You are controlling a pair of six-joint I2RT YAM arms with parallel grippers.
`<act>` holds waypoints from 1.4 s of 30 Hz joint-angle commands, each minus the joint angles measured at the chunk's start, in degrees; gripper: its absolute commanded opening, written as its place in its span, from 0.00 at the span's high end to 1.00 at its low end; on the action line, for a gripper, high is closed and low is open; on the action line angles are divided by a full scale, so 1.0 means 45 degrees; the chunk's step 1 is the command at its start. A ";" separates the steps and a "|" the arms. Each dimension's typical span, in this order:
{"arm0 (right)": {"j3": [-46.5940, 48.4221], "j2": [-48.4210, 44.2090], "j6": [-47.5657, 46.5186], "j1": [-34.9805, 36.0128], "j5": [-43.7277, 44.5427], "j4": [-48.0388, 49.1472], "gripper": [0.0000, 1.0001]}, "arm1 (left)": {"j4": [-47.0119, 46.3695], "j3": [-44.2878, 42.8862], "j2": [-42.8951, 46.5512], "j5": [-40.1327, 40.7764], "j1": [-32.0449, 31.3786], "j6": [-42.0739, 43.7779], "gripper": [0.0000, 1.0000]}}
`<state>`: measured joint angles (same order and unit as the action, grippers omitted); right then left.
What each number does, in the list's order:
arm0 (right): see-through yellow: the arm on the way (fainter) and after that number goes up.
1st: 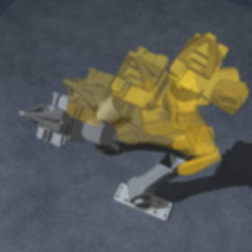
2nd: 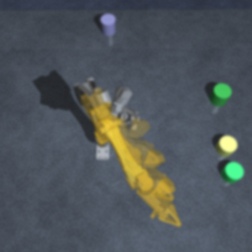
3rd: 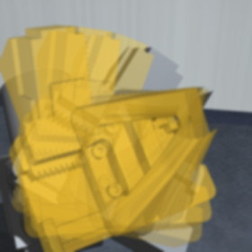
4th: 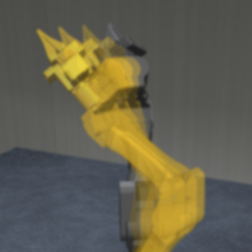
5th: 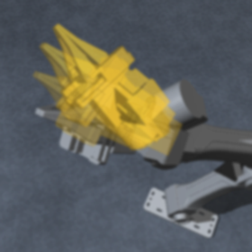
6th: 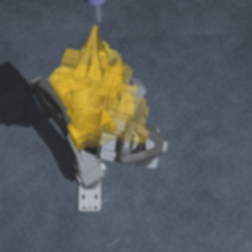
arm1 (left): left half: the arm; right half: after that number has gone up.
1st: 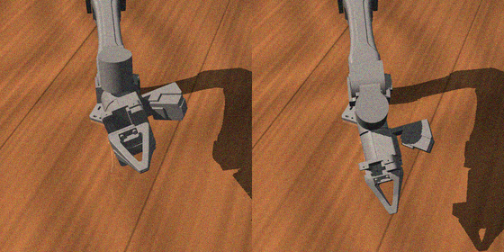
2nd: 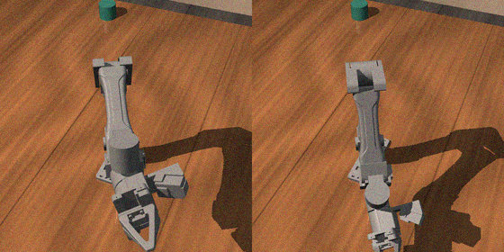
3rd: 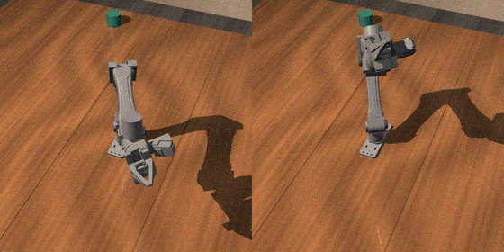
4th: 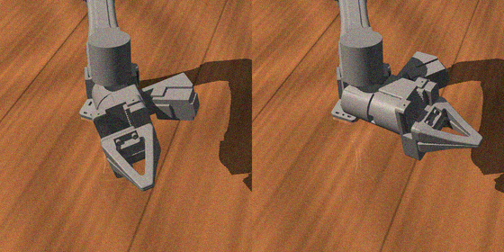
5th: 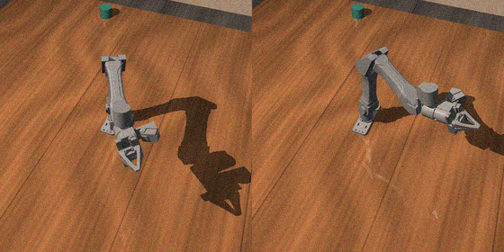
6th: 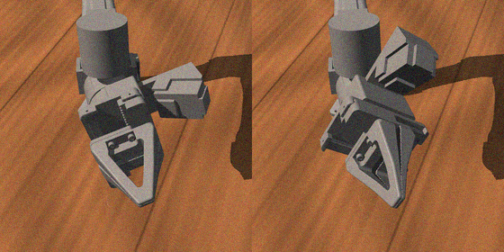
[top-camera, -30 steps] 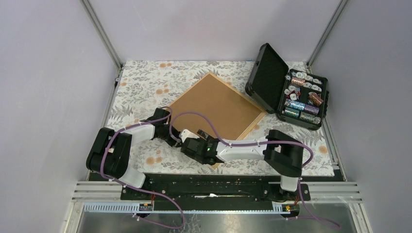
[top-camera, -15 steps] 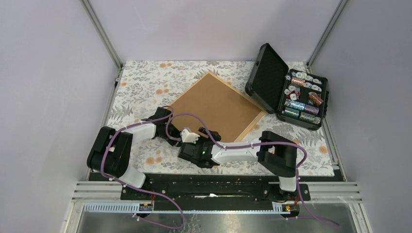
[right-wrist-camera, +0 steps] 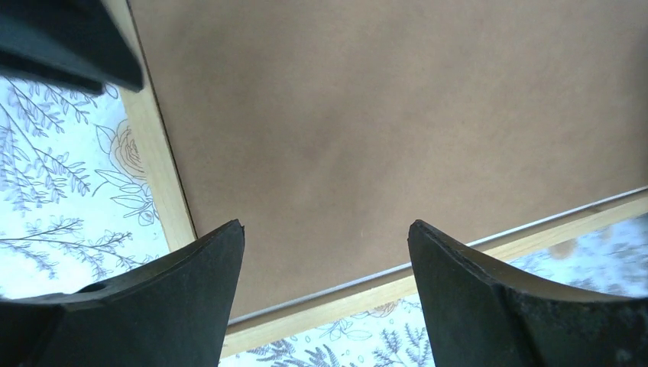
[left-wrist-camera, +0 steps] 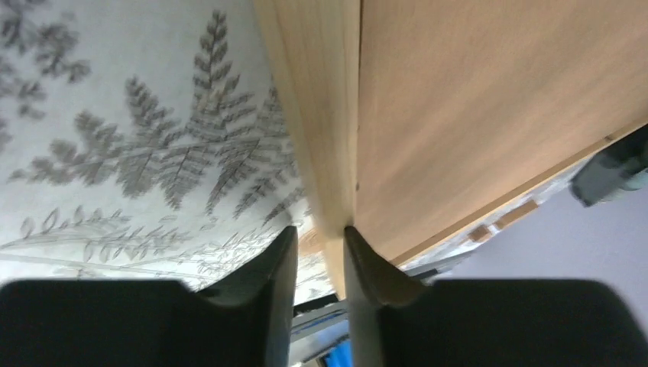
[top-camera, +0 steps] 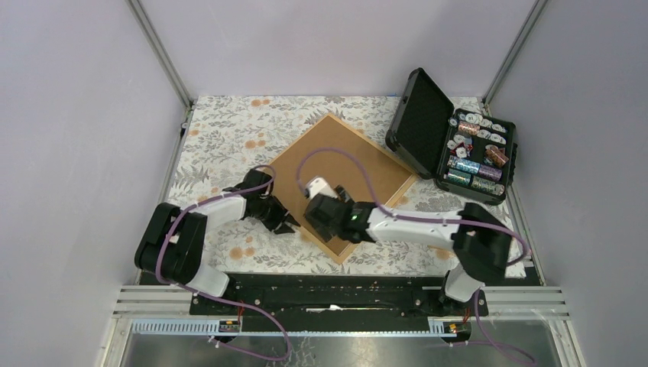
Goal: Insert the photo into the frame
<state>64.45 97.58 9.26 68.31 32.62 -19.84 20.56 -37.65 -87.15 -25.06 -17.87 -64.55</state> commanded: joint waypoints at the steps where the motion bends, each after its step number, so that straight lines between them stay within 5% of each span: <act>1: -0.1244 -0.1906 0.1960 -0.1480 -0.4066 0.1629 0.14 | 0.2099 0.0448 0.1321 0.4376 -0.0200 0.1674 0.58; 8: -0.0964 -0.0850 0.1630 -0.3049 -0.9127 0.2000 0.11 | 0.2229 -0.0590 0.3691 0.3585 0.1397 0.3432 0.03; 14: 0.0040 0.0724 0.3531 -0.3877 -1.1014 0.3462 0.12 | -0.0248 -0.0073 0.2790 0.0281 0.4658 0.4054 0.07; 20: 0.2104 0.2946 0.4669 -0.4677 -1.2381 0.4680 0.26 | -0.0437 -0.1306 0.1124 0.0495 0.5572 0.4766 0.15; 23: 0.3438 0.3763 0.4023 -0.4558 -1.1336 0.3496 0.27 | -0.0958 -0.1775 0.0290 0.0065 0.6305 0.4774 0.25; 27: 0.3947 0.4053 0.3878 -0.4572 -1.1389 0.2958 0.26 | -0.1623 -0.2581 -0.0426 -0.0370 0.6355 0.4971 0.26; 29: 0.4210 0.4300 0.3996 -0.4538 -1.1600 0.2753 0.26 | -0.1847 -0.3094 -0.0982 -0.0676 0.6317 0.5143 0.26; 34: 0.5579 0.5167 0.4530 -0.4551 -1.1469 0.2335 0.28 | -0.1992 -0.4725 -0.1905 -0.0025 0.6167 0.5393 0.02; 42: 0.4861 0.3756 0.4413 -0.4816 -1.1031 0.0929 0.28 | -0.0281 -1.0408 -0.6327 -0.0691 0.5721 0.6940 0.01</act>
<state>87.85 120.97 29.76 47.35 -18.04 -10.00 16.51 -72.51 -106.02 -24.71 9.23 -38.20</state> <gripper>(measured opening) 0.708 0.986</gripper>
